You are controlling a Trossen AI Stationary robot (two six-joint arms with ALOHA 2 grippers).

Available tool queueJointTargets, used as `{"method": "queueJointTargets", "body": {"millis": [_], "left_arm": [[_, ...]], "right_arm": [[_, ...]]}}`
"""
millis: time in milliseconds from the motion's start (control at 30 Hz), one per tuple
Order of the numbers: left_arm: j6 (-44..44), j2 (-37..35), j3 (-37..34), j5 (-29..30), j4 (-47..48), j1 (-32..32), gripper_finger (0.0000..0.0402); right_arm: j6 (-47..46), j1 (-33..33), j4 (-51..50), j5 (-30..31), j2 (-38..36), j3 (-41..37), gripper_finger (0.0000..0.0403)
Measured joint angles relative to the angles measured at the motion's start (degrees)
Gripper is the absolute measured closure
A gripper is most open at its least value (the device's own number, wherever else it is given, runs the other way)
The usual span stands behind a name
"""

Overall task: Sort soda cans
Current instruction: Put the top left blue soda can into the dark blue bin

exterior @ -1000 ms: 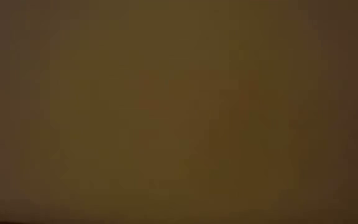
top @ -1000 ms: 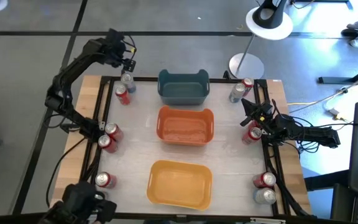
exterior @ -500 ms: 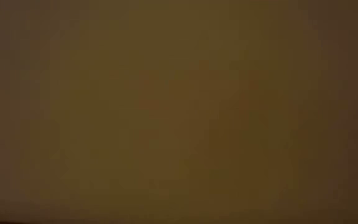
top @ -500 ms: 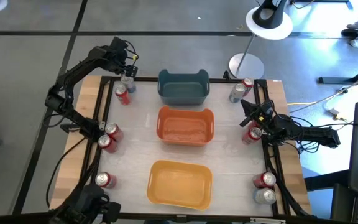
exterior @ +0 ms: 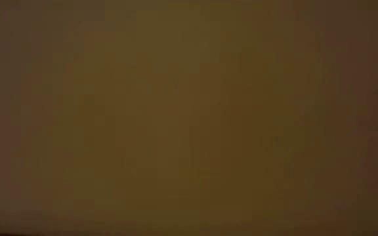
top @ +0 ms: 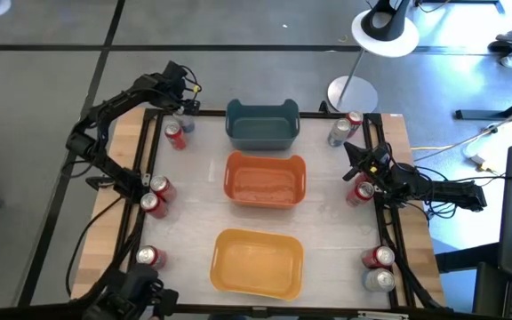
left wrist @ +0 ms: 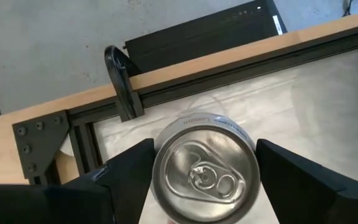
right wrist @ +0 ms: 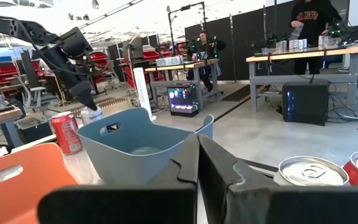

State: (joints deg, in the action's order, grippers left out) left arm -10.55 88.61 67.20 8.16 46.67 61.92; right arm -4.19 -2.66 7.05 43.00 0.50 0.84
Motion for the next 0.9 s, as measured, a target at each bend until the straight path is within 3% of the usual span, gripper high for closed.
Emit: {"method": "queueJointTargets", "body": {"millis": [733,900], "left_arm": [[3.11,0.46,0.81,-0.17,-0.04,-1.17,0.0135],[-0.9,0.38,1.01,-0.14,0.08,-1.17,0.0135]], "right_arm": [[-0.04,0.0,-0.04,-0.55,-0.01,0.0,0.0397],[-0.04,0.0,-1.34,-0.55,0.02,0.0,0.0397]]}}
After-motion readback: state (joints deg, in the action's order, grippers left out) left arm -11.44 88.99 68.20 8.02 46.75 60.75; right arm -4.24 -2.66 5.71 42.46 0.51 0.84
